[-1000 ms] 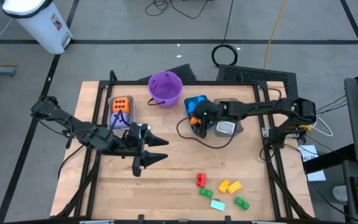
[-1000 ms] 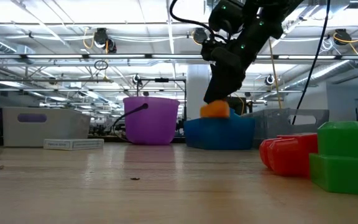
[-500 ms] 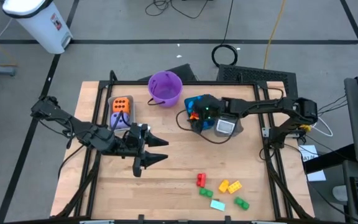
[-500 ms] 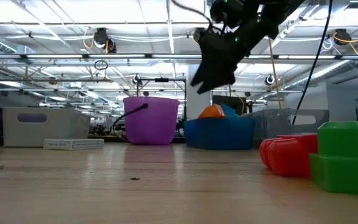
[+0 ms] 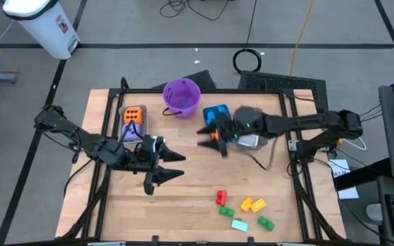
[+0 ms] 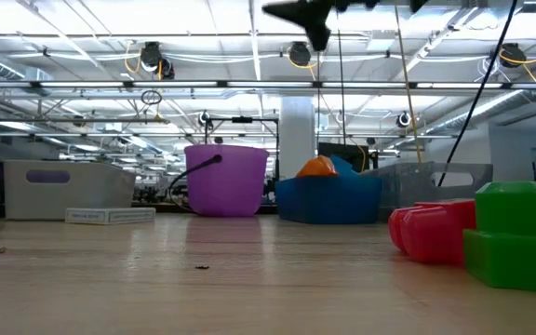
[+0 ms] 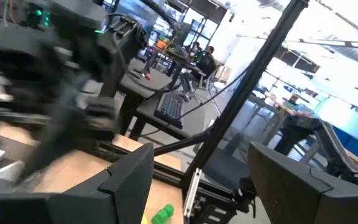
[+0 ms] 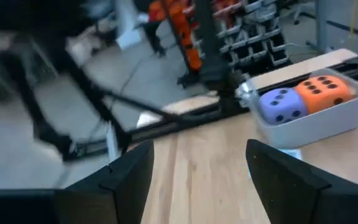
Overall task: Pick & Place Toys
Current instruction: Put the red game piece into the blue bin
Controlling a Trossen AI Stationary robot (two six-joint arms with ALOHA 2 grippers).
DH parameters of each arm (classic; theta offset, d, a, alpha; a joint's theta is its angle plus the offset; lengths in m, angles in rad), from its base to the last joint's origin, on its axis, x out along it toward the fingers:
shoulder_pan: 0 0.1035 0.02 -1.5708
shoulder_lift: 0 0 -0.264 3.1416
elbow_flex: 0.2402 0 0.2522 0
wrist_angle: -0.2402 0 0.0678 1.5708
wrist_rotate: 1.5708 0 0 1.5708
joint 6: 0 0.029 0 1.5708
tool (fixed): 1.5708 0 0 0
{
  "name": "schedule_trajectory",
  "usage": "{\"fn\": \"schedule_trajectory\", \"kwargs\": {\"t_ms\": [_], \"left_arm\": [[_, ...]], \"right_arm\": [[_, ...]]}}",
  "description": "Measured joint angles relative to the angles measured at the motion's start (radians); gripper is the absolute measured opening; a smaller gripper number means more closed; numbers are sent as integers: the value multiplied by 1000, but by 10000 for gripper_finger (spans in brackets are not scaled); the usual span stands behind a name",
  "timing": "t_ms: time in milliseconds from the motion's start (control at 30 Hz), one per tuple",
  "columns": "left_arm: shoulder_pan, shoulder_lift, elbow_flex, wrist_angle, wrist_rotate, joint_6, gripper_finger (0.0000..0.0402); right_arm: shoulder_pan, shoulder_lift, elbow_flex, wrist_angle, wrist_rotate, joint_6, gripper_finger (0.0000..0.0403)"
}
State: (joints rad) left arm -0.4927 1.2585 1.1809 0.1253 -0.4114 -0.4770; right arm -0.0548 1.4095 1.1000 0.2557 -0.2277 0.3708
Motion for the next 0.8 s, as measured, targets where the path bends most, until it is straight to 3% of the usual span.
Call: {"fn": "schedule_trajectory", "kwargs": {"t_ms": [233, 367, 600, 800], "left_arm": [[0, 0, 0, -4, 13, 31, 266], [0, 0, 0, -16, 10, 37, 266], [2, 0, 0, -24, 6, 41, 266], [2, 0, 0, -28, 2, 32, 266]], "right_arm": [[272, -66, 0, -241, 274, -202, 247], [424, -47, 0, -386, 359, -217, 247], [579, 107, 0, -457, 355, -211, 247], [619, 222, 76, -497, 349, -557, 247]]}}
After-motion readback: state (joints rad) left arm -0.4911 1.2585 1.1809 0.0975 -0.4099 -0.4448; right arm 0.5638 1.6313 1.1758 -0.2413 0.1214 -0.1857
